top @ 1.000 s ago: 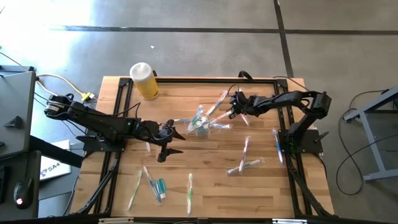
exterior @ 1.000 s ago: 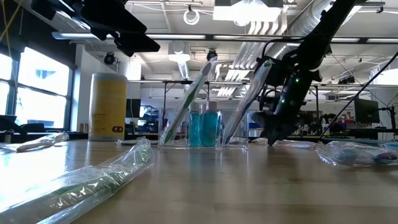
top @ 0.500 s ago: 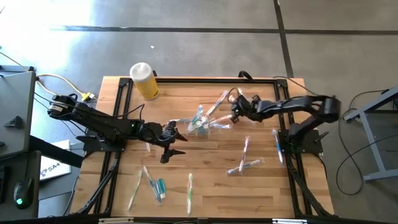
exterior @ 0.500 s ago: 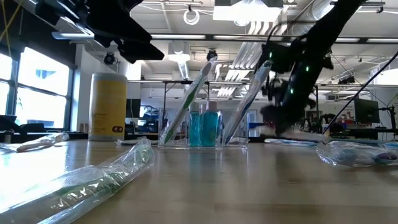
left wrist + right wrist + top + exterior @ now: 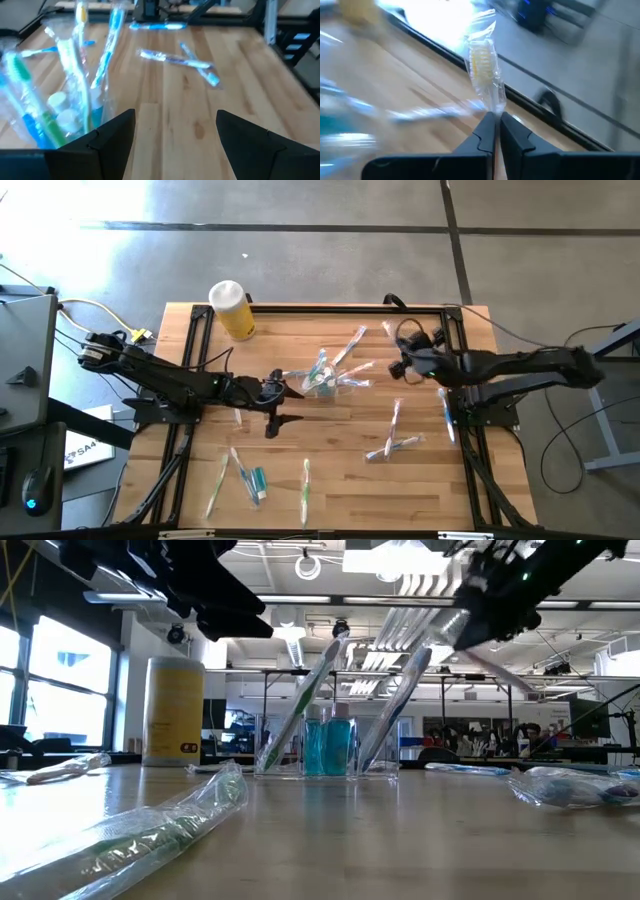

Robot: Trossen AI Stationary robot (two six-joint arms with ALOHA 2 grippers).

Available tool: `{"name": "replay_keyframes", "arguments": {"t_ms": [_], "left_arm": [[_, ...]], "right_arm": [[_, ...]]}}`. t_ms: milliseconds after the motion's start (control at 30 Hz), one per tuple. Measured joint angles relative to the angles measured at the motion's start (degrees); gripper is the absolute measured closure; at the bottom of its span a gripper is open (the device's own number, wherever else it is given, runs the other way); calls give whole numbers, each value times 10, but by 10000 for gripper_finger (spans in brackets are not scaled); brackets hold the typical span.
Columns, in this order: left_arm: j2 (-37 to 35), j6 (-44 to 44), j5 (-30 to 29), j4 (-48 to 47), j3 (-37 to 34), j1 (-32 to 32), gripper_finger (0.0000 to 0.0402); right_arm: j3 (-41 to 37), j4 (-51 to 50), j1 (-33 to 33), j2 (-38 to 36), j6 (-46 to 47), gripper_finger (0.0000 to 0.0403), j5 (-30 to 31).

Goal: Pick & Place toothbrushing station
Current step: Put the top orange toothbrush into the transparent organizer

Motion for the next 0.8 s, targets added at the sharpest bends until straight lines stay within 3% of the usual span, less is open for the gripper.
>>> {"name": "replay_keyframes", "arguments": {"t_ms": [100, 233, 467, 800], "left_arm": [[4, -8, 9, 21, 0, 0, 130], [4, 6, 19, 64, 0, 0, 130], [5, 51, 22, 177, 0, 0, 130], [88, 104, 38, 377, 7, 0, 130]], "right_arm": [[0, 45, 65, -33, -40, 399, -18], [0, 123, 154, -47, -94, 402, -86], [1, 293, 271, 6, -194, 403, -147], [1, 513, 257, 132, -306, 401, -199]]}}
